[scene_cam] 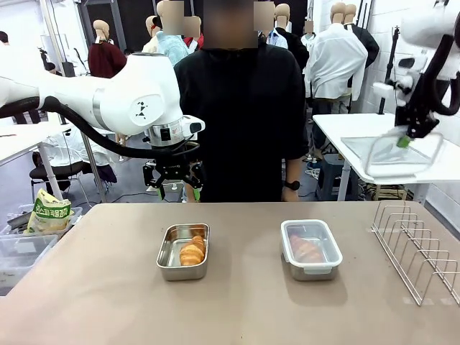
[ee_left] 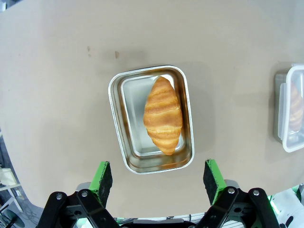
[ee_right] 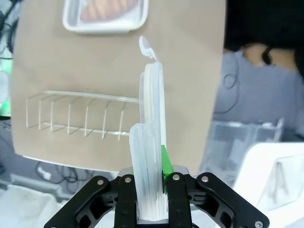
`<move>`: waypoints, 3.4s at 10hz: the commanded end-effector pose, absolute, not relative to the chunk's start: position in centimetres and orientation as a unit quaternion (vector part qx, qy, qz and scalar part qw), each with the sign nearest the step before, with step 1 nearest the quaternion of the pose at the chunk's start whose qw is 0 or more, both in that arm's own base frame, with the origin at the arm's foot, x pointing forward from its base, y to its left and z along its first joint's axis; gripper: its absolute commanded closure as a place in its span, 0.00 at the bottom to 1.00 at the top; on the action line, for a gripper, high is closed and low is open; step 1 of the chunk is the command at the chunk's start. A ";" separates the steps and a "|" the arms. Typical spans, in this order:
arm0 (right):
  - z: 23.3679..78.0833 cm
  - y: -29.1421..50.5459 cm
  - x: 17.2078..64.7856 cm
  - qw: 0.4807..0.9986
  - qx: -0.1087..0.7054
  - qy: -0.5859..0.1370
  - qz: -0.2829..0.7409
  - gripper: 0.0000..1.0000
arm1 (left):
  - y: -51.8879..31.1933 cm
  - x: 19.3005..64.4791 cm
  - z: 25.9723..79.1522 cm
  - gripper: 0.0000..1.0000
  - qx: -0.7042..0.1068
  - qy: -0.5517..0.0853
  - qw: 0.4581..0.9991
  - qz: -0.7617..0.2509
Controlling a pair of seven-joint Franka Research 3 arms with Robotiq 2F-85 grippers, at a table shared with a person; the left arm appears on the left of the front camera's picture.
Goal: Place the bread in airtight containers.
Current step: Pick up one Airtight Container lid and hand it to the human, then release when the human grabs the Airtight Container lid.
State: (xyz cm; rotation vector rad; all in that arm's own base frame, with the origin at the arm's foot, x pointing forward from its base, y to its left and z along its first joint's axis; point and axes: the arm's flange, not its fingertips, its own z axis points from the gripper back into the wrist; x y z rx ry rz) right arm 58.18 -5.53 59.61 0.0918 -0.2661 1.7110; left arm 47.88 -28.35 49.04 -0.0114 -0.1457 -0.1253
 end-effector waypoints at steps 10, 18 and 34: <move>65.7 11.3 59.5 0.254 -0.056 -0.348 0.901 1.00 | -28.3 47.9 49.2 0.00 -0.006 -0.075 0.995 -0.063; 65.7 11.3 59.5 0.254 -0.056 -0.348 0.901 1.00 | -28.3 47.9 49.2 0.00 -0.006 -0.075 0.995 -0.063; 65.9 11.3 59.4 0.253 -0.049 -0.344 0.903 1.00 | -28.3 47.9 49.2 0.00 -0.006 -0.075 0.995 -0.063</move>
